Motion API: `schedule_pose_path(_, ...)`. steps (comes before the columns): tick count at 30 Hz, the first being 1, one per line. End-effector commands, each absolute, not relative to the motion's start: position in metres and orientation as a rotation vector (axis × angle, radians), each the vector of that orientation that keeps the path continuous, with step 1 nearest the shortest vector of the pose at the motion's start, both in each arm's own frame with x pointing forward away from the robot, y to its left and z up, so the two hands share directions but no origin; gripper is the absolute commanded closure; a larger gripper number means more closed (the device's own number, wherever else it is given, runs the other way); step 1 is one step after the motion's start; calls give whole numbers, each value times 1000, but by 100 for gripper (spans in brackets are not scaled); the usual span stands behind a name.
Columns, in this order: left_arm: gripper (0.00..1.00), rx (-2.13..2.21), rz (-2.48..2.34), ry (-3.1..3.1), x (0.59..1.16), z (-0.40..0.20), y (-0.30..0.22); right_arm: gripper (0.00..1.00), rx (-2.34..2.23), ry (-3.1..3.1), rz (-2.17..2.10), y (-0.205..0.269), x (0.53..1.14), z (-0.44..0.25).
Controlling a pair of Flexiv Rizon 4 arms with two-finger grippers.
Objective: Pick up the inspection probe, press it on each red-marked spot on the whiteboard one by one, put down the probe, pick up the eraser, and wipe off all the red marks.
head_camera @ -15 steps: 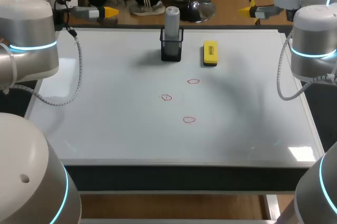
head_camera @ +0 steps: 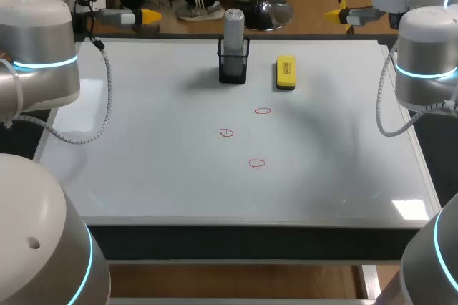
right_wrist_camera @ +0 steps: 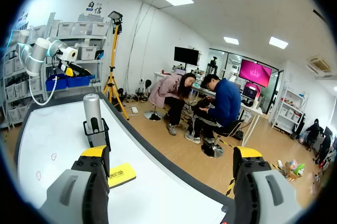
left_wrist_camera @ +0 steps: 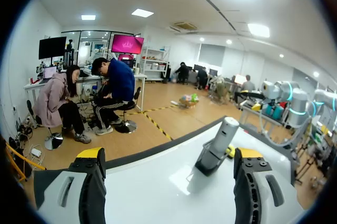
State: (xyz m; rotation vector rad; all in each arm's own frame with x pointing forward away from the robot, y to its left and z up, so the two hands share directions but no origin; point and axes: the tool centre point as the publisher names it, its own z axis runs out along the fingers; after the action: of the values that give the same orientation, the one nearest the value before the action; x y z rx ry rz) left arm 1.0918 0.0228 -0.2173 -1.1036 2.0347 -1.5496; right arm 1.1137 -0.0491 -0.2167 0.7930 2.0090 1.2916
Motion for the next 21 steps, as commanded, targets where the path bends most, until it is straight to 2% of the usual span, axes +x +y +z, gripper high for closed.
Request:
schedule_pose_path(1,0,-1104,-1550,2035,1092,-217,23,0,793,2011,1291,-49,1114,-217)
schedule_pose_path(10,0,-1021,-1567,2101,1098,-219,10,0,793,2011,1291,-49,1114,-217)
schedule_pose_path(21,0,-702,-1706,2245,1110,-215,-40,0,793,2011,1291,-49,1114,-217)
